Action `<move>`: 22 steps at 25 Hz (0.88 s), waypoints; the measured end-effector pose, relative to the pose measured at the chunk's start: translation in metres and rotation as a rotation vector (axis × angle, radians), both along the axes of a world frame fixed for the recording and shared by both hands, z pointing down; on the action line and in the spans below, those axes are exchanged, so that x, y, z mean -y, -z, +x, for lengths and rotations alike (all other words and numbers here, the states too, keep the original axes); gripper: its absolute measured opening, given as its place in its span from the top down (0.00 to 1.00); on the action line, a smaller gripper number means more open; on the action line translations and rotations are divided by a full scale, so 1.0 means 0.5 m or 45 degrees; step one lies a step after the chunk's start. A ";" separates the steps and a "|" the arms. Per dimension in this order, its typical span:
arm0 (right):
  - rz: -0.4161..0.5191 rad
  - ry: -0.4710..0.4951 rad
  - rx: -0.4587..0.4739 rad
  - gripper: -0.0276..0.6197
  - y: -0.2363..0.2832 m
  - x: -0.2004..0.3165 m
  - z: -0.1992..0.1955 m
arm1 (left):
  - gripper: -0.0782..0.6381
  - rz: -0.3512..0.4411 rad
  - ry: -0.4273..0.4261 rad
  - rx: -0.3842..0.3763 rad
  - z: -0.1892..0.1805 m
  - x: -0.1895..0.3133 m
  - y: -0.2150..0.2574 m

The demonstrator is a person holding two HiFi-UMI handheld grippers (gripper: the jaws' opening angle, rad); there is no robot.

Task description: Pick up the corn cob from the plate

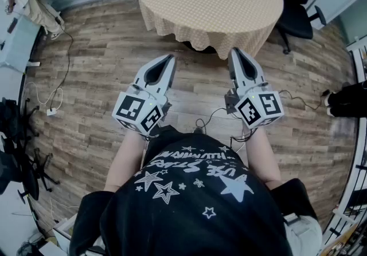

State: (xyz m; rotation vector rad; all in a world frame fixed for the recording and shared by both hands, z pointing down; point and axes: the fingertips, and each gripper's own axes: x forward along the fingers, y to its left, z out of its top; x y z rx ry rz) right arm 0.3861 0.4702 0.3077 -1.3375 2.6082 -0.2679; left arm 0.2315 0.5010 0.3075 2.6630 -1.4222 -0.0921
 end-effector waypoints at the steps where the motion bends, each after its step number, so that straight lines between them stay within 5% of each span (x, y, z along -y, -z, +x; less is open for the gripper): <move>1: -0.006 0.003 0.000 0.91 0.000 0.000 0.000 | 0.88 0.000 -0.001 0.003 0.002 0.000 0.000; 13: -0.057 0.051 -0.038 0.91 -0.020 -0.019 0.005 | 0.88 -0.003 -0.005 0.008 0.021 -0.004 -0.002; 22: -0.060 0.056 -0.058 0.91 -0.020 -0.001 -0.024 | 0.88 -0.012 0.041 -0.002 -0.036 -0.001 -0.010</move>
